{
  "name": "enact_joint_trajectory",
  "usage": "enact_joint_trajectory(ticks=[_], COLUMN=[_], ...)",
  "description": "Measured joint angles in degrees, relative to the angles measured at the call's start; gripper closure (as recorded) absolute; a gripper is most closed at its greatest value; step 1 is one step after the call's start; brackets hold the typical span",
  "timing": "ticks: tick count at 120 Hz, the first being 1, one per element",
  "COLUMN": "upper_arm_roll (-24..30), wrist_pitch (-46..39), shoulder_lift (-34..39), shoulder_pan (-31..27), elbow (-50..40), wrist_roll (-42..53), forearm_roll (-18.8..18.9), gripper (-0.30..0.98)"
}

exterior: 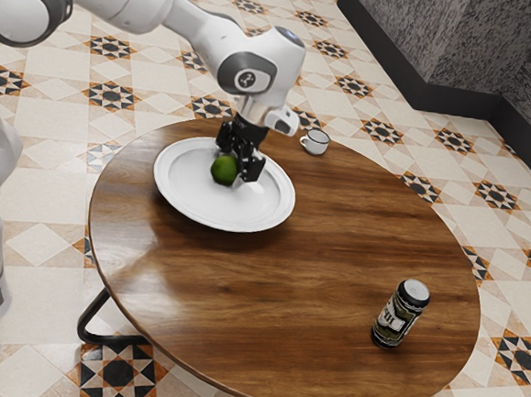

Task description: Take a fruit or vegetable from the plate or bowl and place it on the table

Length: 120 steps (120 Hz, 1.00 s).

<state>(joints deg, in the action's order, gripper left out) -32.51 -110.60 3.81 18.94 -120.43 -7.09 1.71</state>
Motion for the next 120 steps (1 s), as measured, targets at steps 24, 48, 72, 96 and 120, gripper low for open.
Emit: enact_joint_trajectory(ticks=[24,48,72,96,120], upper_arm_roll=[0.15,2.59,10.54,18.15,19.18], wrist_pitch=[-0.3,0.45,2.83,3.9,4.16], shoulder_lift=[0.08,-11.94,-23.87,-28.6,-28.73], shoulder_pan=[3.02,8.1,3.66,-1.96,-2.67], elbow=[5.66,25.61,38.95,43.64,43.89], wrist_roll=[-0.19,-0.34,-0.42,-0.47,-0.28], forearm_roll=[0.31,-0.59,-4.71,-5.96,-6.72], gripper=[0.33,0.35,0.35,0.29,0.07])
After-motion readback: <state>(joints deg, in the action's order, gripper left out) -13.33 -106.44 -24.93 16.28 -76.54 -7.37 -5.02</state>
